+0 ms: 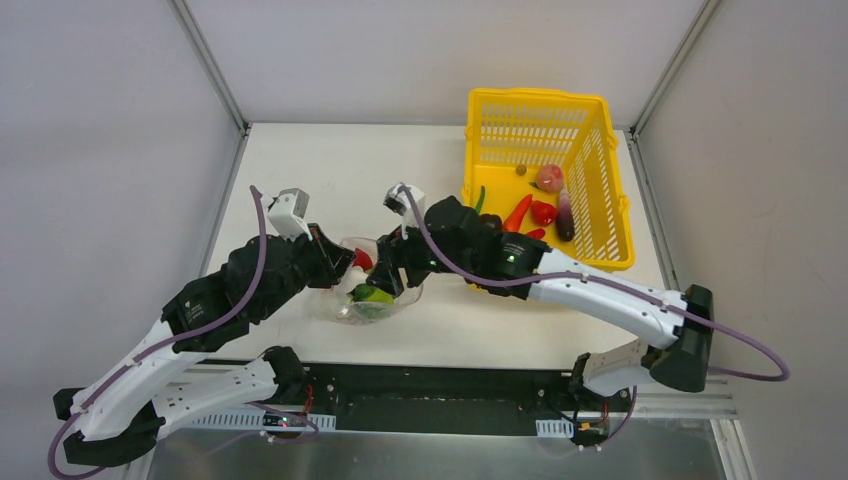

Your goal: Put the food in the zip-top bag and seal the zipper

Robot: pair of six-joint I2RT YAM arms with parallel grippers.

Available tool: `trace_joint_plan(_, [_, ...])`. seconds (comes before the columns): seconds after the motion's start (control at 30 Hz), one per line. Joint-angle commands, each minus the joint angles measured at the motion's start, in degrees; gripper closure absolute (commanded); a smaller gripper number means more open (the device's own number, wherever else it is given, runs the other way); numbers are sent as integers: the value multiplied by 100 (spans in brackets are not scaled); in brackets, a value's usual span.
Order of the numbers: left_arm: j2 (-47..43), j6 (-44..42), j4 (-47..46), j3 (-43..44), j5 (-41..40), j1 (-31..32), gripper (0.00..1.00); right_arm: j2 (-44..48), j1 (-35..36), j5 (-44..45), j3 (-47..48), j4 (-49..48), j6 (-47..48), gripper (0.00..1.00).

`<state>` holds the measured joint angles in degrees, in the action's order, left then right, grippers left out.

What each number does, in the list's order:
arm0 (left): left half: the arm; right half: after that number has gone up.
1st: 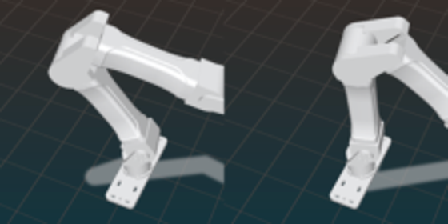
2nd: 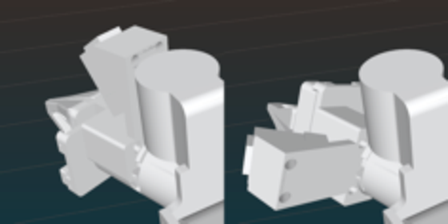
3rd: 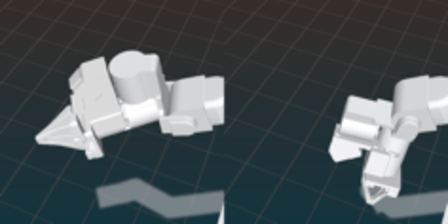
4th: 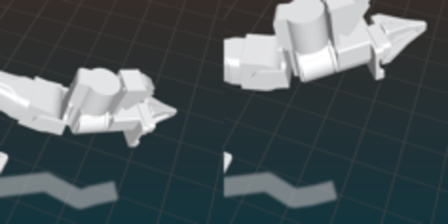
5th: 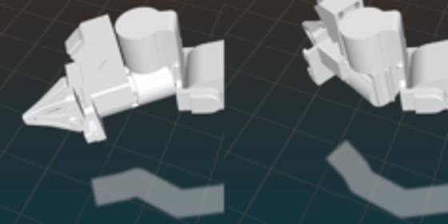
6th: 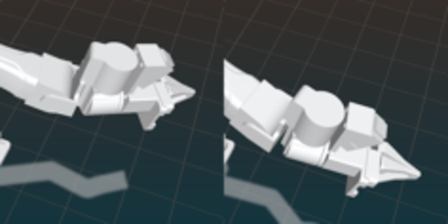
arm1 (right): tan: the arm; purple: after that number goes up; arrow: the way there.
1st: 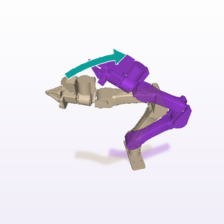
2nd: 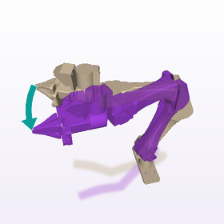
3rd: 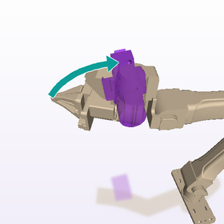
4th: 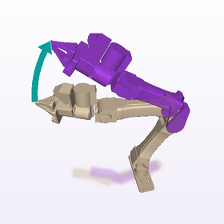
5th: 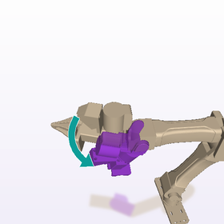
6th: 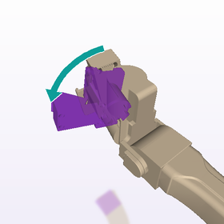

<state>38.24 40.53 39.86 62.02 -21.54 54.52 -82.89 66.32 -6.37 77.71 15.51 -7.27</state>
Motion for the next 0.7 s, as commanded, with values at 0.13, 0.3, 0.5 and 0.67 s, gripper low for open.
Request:
trace_joint_plan(0.13, [35, 51, -266, 172, -149, -10, 100, 1266, 30, 54, -194, -252, 58, 35])
trace_joint_plan(0.3, [20, 42, -268, 165, -171, -12, 100, 1967, 28, 1169, -484, -191, 240, 34])
trace_joint_plan(0.5, [35, 34, -292, 170, -176, -12, 100, 2549, -303, 3170, -845, -52, 66, 30])
trace_joint_plan(0.67, [54, 34, -288, 172, -131, -14, 100, 2726, -1075, 3341, -1058, 270, -333, 29])
